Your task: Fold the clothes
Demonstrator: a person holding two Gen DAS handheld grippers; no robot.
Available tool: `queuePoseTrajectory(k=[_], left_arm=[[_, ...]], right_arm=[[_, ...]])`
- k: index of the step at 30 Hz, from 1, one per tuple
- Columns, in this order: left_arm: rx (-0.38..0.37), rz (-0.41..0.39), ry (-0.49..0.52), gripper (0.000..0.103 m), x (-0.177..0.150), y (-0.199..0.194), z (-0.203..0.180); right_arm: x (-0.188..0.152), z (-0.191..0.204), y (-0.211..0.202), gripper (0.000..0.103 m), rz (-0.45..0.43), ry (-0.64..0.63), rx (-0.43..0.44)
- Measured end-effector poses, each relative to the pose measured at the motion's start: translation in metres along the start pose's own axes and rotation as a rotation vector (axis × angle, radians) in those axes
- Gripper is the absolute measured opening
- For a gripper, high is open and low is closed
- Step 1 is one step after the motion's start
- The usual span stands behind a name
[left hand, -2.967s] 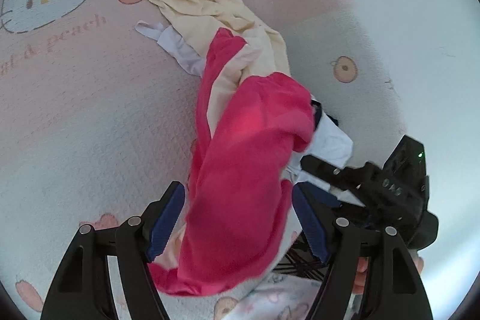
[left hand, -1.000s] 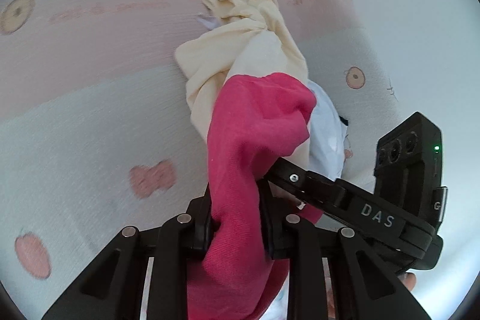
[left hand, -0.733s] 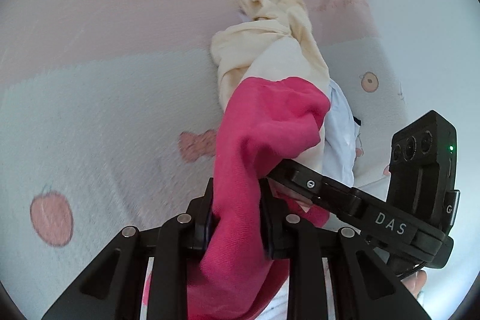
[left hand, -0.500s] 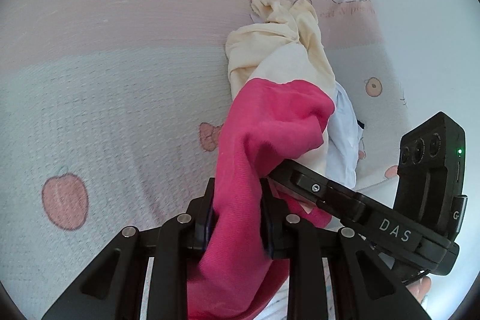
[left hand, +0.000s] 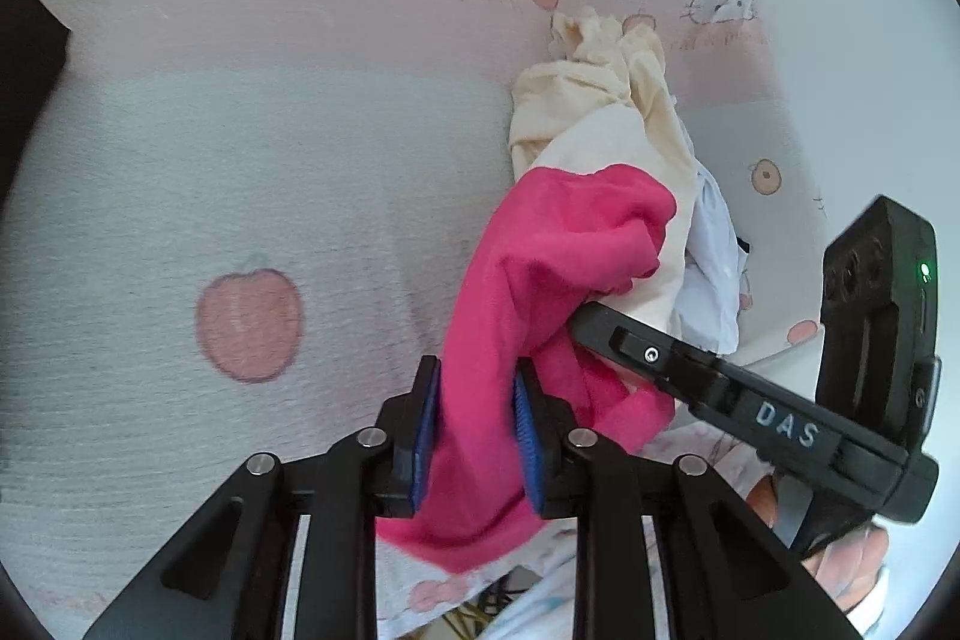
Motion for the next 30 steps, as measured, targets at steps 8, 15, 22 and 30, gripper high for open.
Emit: queuePoseTrajectory(k=[8,15,22,30], left_arm=[[0.066,-0.015,-0.022,0.019,0.006,-0.002,0.006],[0.116,-0.057,-0.05,0.019,0.025,-0.003,0.007],[0.148,-0.11,-0.106,0.074,0.05,-0.005,-0.006],[0.14,-0.04,-0.01,0.074,0.069,0.016,-0.029]], right_arm=[[-0.011,0.023,-0.008,0.02,0.033,-0.018,0.072],[-0.006,-0.006,-0.029,0.034,-0.021,0.038,0.047],[0.01,-0.055,-0.057,0.068,-0.104,0.138,0.012],[0.045,-0.097,-0.066,0.069,-0.126,0.173,-0.037]])
Point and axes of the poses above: each gripper's, at about its wrist camera, not at the fingertips, and y roughly the way its jaws point, z to its left, x to its top, the point moved 7 cm from there along y, roughly the way its jaws point, and after that the axes turned 7 degrees about y, right-handed, at the moved point
